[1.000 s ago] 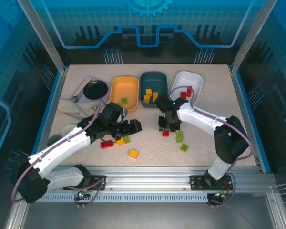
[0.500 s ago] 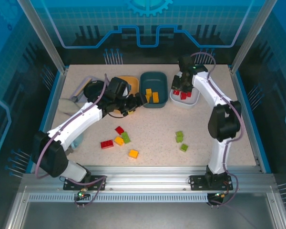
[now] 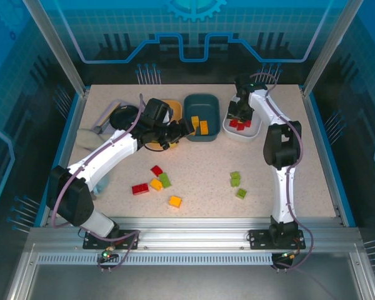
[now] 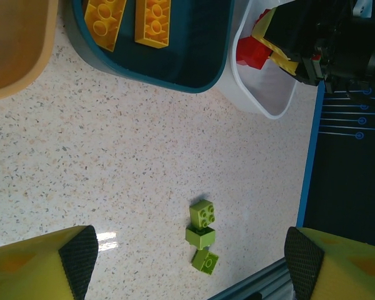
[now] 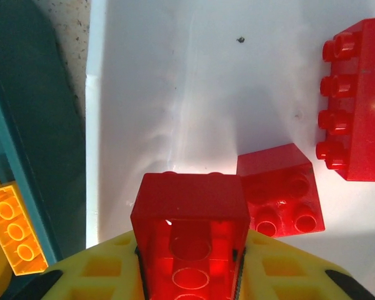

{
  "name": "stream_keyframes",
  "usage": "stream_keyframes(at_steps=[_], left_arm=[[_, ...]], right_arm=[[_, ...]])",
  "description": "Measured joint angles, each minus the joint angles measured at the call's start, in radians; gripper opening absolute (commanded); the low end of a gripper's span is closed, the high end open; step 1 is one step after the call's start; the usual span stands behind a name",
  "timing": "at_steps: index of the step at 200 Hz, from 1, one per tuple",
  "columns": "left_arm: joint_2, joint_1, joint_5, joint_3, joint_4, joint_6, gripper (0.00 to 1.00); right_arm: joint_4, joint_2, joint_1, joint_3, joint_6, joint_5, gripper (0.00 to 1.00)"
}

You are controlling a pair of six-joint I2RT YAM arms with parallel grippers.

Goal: Sort the legos into containers by color

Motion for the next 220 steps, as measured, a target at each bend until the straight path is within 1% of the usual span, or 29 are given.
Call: stream_keyframes(at_steps=[40,80,109,136,151,170,192,206,220], left_arm=[[0.002,0.0,0.0,0.0,0.0,0.0,0.82],[0.002,0.0,-0.006,0.0,-0.02,-0.001,0.81],[-0.008,0.0,-0.041,-0.002,-0.074,-0.008,0.81],[-0.06,0.001,-0.085,-0.027,-0.136,-0.013,0.81],[-0.098,0.004,-0.108,-0.045,-0.174,-0.02,0.81],[-0.144,0.014,-0.137,-0.065,-0.222,-0.034,0.81],[-0.206,0.032,-0.169,-0.093,-0.274,-0.054,0.81],[-0.245,0.042,-0.183,-0.115,-0.302,-0.062,0.81],[-0.27,0.047,-0.193,-0.133,-0.33,-0.064,0.8]], right_arm=[[-0.019,0.016,0.0,-0.003,-0.003,0.0,0.23],[-0.034,0.05,0.0,-0.003,-0.007,0.0,0.39],[-0.043,0.05,0.002,0.002,-0.02,-0.003,0.49],[-0.058,0.048,0.011,0.032,-0.029,-0.003,0.53],[-0.067,0.035,0.019,0.058,-0.033,-0.003,0.53],[-0.074,-0.013,0.03,0.072,-0.037,-0.002,0.53],[-0.074,-0.114,0.048,0.068,-0.04,0.003,0.53],[-0.05,-0.209,0.071,0.024,-0.05,0.013,0.53],[-0.016,-0.327,0.109,-0.057,-0.06,0.019,0.53]])
